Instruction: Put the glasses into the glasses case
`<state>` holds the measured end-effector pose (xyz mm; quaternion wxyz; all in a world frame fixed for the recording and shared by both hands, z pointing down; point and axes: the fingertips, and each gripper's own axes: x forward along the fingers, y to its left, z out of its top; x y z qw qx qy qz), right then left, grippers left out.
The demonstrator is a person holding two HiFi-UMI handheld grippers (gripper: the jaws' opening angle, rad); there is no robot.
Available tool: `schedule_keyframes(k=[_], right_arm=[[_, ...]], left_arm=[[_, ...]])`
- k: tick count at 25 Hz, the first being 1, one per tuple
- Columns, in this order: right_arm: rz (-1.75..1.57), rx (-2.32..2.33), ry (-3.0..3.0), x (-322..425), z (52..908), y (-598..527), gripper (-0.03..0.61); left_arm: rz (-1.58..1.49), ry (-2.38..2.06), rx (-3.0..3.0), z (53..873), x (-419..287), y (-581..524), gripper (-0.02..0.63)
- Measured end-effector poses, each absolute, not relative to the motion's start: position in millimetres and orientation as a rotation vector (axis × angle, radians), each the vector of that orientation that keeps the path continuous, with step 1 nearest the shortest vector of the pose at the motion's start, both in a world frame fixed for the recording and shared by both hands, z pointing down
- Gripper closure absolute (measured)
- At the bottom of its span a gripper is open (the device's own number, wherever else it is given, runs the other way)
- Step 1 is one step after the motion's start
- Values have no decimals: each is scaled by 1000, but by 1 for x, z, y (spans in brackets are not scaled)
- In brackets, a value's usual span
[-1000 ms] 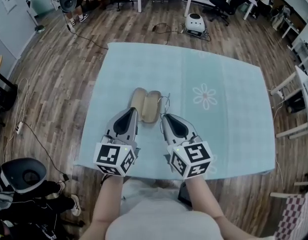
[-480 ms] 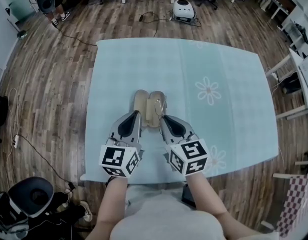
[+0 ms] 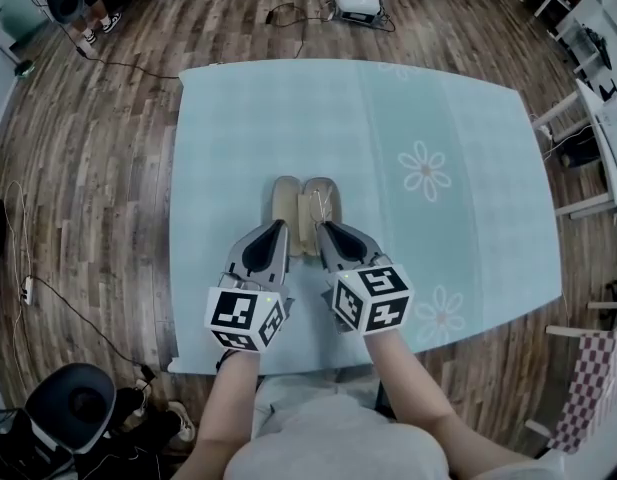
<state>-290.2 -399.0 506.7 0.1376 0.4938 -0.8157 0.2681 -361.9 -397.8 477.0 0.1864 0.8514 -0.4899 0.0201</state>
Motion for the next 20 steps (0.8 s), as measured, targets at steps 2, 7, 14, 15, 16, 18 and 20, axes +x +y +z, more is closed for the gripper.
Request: schedule_keyframes(k=[2,7,14,15,16,18,20], right_arm=[[821,1458,-2327,-289,516,-404,551],[948,1486,-2242,-287,546,-412,551],[1006,1490,-2150,-281,572,-415,551],[1009,1492,-2135,-280,575,-415,551],[1010,1496,-2119,-280,577,-416,551],[1013,1504,-2088,-278,582,-416,552],[1013,1509,-2064,-276,585,-418,552]], left_arm=[[68,-1362,2400,482,-361,-402,606],[66,-1344,2384,494,-363,-412,606],[53,-1321,2381,499,-358,-421,606],[52,-1318,2379,500,-359,-422,606],[49,-1315,2377,501,-359,-423,606],[41,-1310,2374,502,-360,-423,606],[34,-1307,2373,501,-360,-425,607]])
